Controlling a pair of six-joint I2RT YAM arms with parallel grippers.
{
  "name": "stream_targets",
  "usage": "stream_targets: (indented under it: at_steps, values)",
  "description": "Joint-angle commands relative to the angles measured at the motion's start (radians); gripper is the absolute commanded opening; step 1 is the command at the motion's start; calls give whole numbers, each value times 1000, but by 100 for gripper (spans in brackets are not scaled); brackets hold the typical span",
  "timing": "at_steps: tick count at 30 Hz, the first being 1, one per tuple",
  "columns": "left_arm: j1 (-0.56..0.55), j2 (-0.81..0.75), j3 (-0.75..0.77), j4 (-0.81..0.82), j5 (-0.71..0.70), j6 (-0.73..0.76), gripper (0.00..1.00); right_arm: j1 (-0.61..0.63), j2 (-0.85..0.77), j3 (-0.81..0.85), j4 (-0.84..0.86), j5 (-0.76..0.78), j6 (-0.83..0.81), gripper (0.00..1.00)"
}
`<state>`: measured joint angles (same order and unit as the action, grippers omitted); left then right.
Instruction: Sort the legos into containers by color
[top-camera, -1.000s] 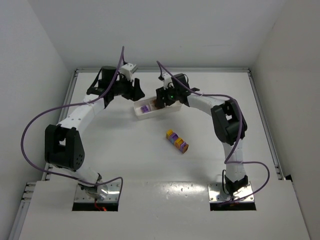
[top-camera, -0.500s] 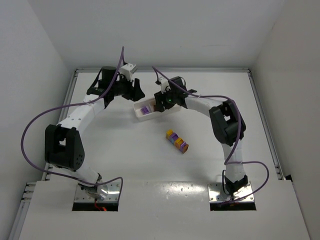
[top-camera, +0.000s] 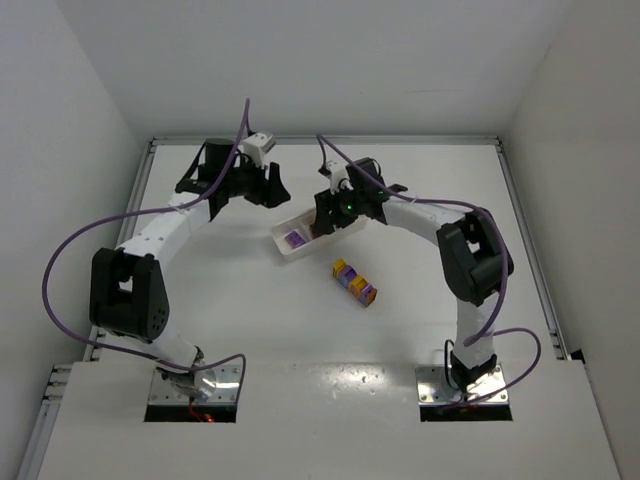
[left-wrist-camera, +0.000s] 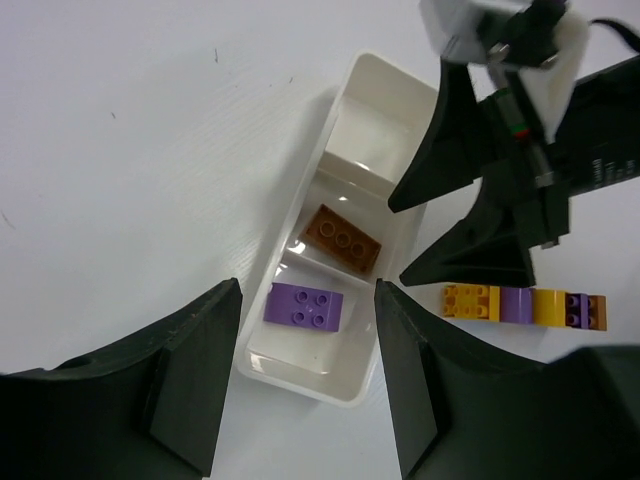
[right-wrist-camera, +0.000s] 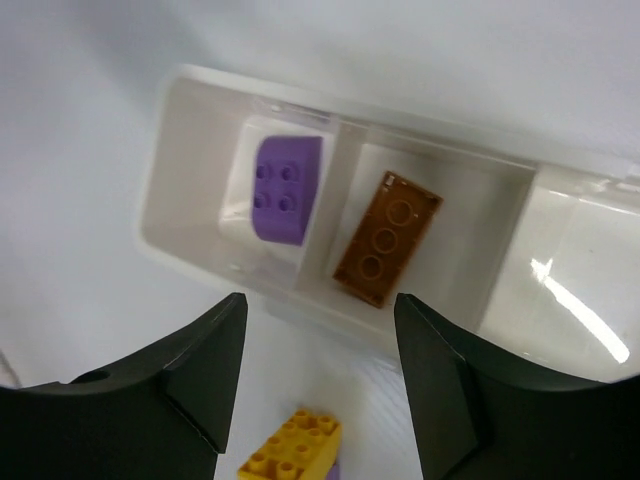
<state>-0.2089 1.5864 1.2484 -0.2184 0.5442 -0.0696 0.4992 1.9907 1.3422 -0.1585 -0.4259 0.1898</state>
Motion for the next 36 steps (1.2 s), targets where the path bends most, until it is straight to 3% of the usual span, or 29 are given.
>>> stream_targets:
  at_steps: [1, 5, 8, 11, 12, 13, 16, 19, 26, 31, 36]
  values:
    - [8, -45, -12, 47, 28, -21, 62, 2, -90, 34, 60, -88, 62, 62]
    - [8, -75, -44, 67, 60, -21, 62, 2, -128, 80, 97, -119, 76, 63]
    - [8, -88, -75, 67, 176, 0, 62, -19, -171, 136, -5, -110, 19, 63]
    - [-55, -88, -55, -131, 266, 228, 62, -57, -257, 117, -117, -99, -94, 63]
    - [-119, -88, -23, -286, 266, 407, 62, -68, -286, 74, -142, -82, -127, 63]
    - [-148, -77, -12, -353, 275, 483, 62, -79, -315, 46, -163, -68, -182, 63]
    - [-239, -59, 8, -526, 275, 713, 62, -123, -455, -64, -249, -7, -266, 63]
    - [-288, -36, -21, -585, 275, 890, 62, -177, -620, -175, -297, 70, -311, 66]
    - [-421, 44, -44, -494, 183, 996, 59, -280, -895, -376, -426, 145, -359, 69]
    - [-483, 107, -31, -368, 163, 1047, 59, -342, -967, -462, -455, 154, -378, 69]
    - [-503, 227, 72, -354, 126, 1056, 59, -366, -977, -497, -464, 136, -378, 69]
